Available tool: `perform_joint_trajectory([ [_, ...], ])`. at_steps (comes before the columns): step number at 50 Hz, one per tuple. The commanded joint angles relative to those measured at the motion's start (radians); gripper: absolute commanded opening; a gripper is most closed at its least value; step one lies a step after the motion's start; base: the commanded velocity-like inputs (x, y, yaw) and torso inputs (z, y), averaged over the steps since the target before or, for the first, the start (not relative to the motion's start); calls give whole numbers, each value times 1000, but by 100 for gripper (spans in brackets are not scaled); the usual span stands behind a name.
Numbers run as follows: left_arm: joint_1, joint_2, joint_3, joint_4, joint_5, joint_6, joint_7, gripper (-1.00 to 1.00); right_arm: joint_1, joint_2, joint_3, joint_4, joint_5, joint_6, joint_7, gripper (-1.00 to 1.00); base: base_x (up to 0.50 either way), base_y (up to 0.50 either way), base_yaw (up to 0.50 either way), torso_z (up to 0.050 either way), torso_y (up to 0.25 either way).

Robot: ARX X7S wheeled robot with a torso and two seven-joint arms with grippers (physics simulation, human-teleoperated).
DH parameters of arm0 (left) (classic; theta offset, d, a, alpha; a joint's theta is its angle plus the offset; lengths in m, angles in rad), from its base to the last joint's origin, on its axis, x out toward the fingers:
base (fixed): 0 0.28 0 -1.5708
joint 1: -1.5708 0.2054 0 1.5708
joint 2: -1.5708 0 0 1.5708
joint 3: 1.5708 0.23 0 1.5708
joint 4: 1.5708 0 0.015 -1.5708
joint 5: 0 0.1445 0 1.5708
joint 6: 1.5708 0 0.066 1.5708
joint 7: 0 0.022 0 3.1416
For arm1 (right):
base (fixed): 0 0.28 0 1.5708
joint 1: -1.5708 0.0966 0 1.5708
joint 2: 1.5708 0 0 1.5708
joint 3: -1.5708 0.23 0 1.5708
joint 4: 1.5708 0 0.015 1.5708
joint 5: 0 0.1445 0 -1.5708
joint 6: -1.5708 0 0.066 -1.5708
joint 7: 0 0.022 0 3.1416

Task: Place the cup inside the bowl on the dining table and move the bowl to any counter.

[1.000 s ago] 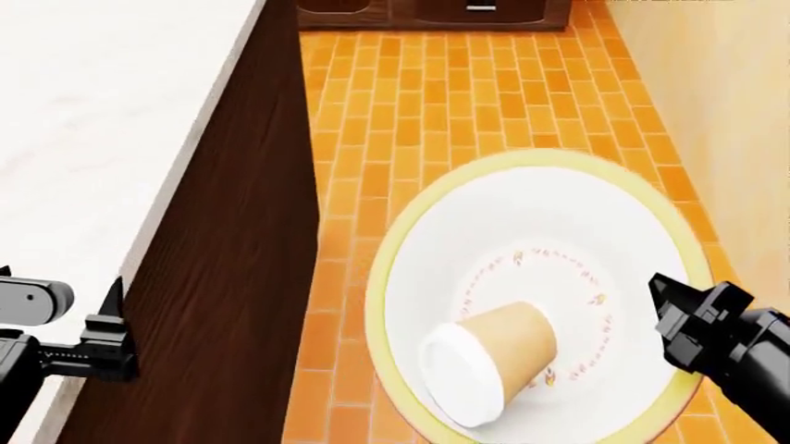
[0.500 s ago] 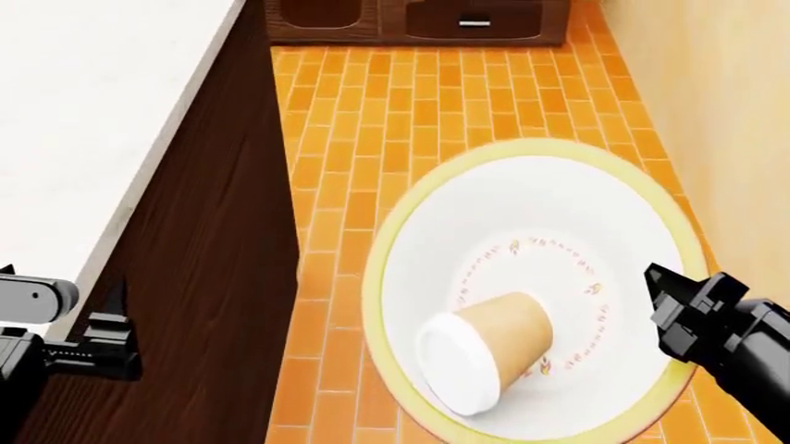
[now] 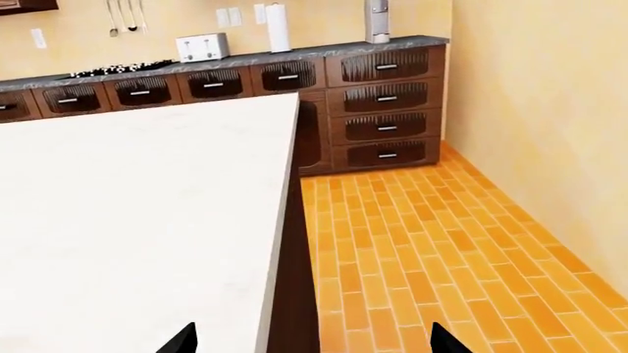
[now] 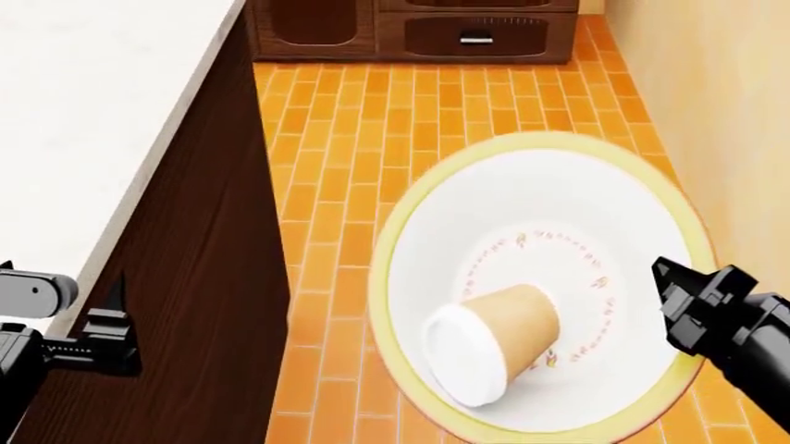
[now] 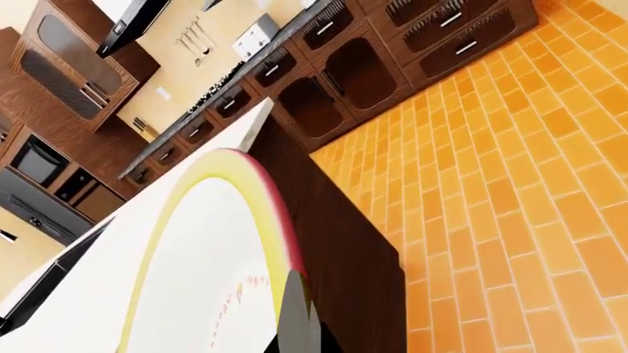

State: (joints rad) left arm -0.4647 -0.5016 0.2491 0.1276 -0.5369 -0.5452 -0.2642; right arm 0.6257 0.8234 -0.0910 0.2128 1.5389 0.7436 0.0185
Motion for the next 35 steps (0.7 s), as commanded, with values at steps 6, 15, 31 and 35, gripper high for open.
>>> perform_joint_trajectory([
  [6, 6, -10, -2, 15, -6, -3, 0, 100, 1, 3, 24, -11, 23, -13, -15, -100, 500, -1, 0, 0, 2],
  [15, 0, 1, 7, -7, 2, 6, 1, 100, 0, -5, 12, -3, 8, -17, -23, -100, 500, 0, 0, 1, 1],
  [31, 2, 2, 9, -9, 1, 9, -1, 100, -6, -14, 18, 2, -2, -40, -32, -100, 500, -16, 0, 0, 1],
  [35, -2, 0, 9, -4, -2, 4, -1, 100, -2, -12, 16, -1, -4, -38, -33, -100, 500, -75, 0, 0, 2],
])
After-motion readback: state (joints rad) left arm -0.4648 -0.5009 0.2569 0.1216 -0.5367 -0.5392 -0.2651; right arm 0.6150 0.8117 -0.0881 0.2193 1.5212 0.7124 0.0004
